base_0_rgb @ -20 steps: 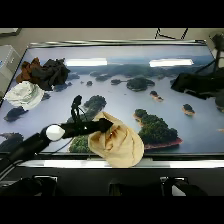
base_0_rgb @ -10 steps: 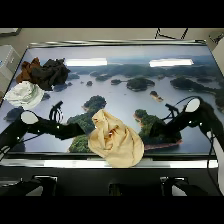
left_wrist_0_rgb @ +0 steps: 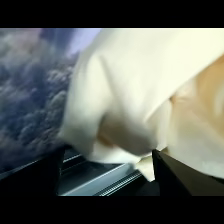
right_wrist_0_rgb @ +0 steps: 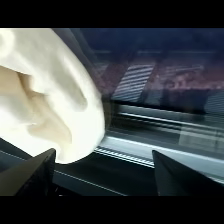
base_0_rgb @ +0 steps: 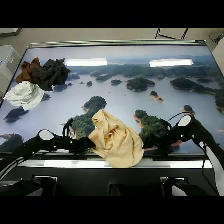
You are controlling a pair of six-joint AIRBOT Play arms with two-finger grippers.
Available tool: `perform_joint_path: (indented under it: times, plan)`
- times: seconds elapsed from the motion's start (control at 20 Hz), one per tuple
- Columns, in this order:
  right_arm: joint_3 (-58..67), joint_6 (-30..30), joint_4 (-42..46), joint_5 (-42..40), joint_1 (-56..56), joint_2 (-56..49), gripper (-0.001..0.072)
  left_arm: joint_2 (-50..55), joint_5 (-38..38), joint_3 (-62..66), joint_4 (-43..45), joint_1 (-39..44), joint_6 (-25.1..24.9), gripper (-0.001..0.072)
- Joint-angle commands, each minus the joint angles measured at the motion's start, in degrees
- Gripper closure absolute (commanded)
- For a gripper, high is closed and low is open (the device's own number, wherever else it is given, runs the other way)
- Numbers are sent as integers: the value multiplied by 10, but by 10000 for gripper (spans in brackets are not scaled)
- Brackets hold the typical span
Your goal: Fold the clothes and pants, and hang the long-sleeved shirts on hangers.
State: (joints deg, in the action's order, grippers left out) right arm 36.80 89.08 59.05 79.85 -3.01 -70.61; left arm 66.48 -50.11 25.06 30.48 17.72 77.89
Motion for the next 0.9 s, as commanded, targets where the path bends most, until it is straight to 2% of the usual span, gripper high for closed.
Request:
perform_joint_path:
  times: [0.0,0.05,0.1,0.15,0.2,0.35,0.4,0.45,0.55,0.65,0.75,0.85]
  plan:
    - [-35,-2,-22,-19,1,0,23,18,80,-8,-46,33,5,203]
    - [-46,-3,-28,-28,9,0,23,21,86,-8,-46,35,10,410]
    - [-54,-2,-31,-44,27,0,23,22,90,-8,-46,34,11,534]
    - [-59,-2,-36,-60,49,0,23,22,91,-8,-46,34,11,646]
    - [-60,-2,-48,-80,75,0,23,21,90,-7,-46,35,10,680]
    - [-60,14,-100,-147,137,0,44,7,90,-7,-46,34,-6,686]
    - [-60,22,-116,-167,153,0,85,0,90,-7,-46,35,-9,686]
    - [-60,27,-130,-182,163,0,198,-8,91,-7,-45,34,-11,686]
    - [-59,29,-146,-191,167,0,672,-24,90,-7,-45,34,-17,686]
    - [-35,19,-134,-177,167,3,677,-52,90,-2,-26,34,-25,687]
    - [43,20,-74,-145,167,25,678,-100,85,23,31,27,-23,688]
    - [174,57,13,-109,167,65,678,-166,58,75,87,-12,20,689]
